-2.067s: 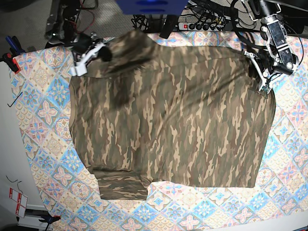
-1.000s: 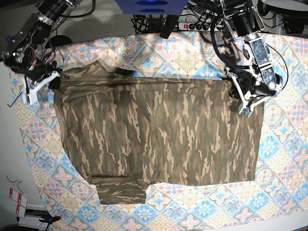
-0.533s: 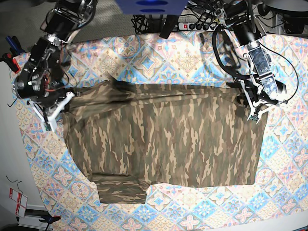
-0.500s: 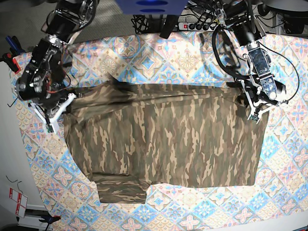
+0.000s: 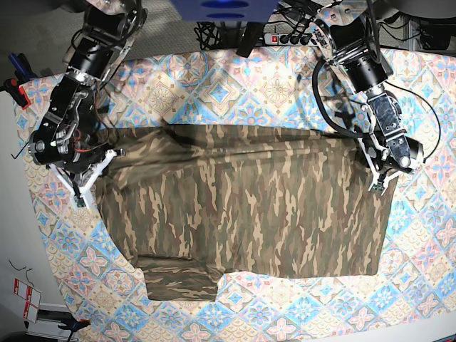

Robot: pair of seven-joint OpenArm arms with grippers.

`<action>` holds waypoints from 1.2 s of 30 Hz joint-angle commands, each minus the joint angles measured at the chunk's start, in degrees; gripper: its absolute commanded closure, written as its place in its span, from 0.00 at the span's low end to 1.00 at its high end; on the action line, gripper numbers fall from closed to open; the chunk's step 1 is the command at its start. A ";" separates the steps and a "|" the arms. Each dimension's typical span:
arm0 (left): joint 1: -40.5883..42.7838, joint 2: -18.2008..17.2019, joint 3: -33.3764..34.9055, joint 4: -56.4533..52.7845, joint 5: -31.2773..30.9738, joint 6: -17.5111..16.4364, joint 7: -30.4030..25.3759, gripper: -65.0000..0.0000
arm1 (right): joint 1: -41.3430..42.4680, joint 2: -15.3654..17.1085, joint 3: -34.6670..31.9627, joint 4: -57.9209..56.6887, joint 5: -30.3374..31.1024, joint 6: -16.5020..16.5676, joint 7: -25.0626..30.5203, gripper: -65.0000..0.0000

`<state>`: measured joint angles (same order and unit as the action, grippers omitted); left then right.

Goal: Fold the T-shirt properly
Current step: 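Grasp the shirt's side edges with both grippers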

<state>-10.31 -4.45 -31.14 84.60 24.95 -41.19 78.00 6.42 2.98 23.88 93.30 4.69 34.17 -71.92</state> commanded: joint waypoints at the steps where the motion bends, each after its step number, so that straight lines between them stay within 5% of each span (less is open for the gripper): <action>1: -0.64 -2.01 -0.73 1.95 4.98 1.19 2.00 1.00 | 1.37 1.81 -0.36 0.90 -3.68 -1.34 1.63 0.99; 7: -1.34 -2.01 -1.52 5.73 5.34 1.19 1.96 1.00 | 1.37 1.81 -4.32 0.90 -3.77 -1.43 3.13 0.99; 14: -0.99 0.10 -9.35 8.99 5.42 1.19 -12.72 1.00 | 1.45 2.16 -8.10 -0.86 -3.77 -5.47 6.12 0.99; 24: 1.03 4.14 -9.26 15.23 7.18 1.19 -24.50 1.00 | 3.83 2.16 -9.15 -2.35 -3.77 -5.47 6.56 0.99; 36: -1.96 4.14 -9.70 3.45 8.24 1.19 -36.63 1.00 | 11.30 4.01 -12.67 -14.40 -3.85 -5.47 6.73 0.99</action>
<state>-10.94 1.02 -40.73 86.87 33.19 -41.23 42.61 15.92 6.20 11.11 77.91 1.43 29.08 -65.98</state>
